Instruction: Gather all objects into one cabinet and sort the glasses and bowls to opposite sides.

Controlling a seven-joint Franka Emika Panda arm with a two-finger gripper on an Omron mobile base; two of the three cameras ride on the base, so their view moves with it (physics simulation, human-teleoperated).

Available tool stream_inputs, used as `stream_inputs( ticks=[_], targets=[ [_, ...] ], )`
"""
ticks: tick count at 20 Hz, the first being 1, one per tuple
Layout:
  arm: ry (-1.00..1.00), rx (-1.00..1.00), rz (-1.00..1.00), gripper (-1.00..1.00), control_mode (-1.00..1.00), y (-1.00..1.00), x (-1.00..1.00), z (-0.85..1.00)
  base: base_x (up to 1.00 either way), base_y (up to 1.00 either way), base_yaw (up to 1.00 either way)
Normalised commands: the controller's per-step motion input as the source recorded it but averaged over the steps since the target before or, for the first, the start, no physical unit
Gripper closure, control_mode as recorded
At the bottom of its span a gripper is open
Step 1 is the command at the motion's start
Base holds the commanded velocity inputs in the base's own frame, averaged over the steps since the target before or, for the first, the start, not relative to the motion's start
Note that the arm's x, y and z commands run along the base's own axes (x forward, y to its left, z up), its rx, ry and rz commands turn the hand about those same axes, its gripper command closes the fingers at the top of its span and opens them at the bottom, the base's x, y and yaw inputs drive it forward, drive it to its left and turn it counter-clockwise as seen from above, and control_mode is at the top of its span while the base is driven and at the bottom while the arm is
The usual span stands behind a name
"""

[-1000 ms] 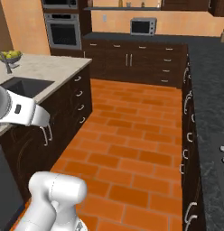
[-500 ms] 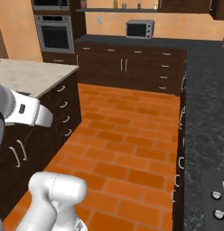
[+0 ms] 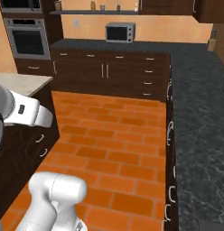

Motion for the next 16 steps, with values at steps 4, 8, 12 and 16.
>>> stream_inputs(
  ticks=[4,8,12,16],
  targets=[
    [0.00,0.00,0.00,-1.00,1.00,0.00,0.00,0.00,1.00,0.00,-0.01],
    [0.00,0.00,0.00,-1.00,1.00,0.00,0.00,0.00,1.00,0.00,0.00],
    [0.00,0.00,0.00,-1.00,1.00,0.00,0.00,0.00,1.00,0.01,-0.03],
    [0.00,0.00,0.00,-1.00,1.00,0.00,0.00,0.00,1.00,0.05,-0.04]
  ],
)
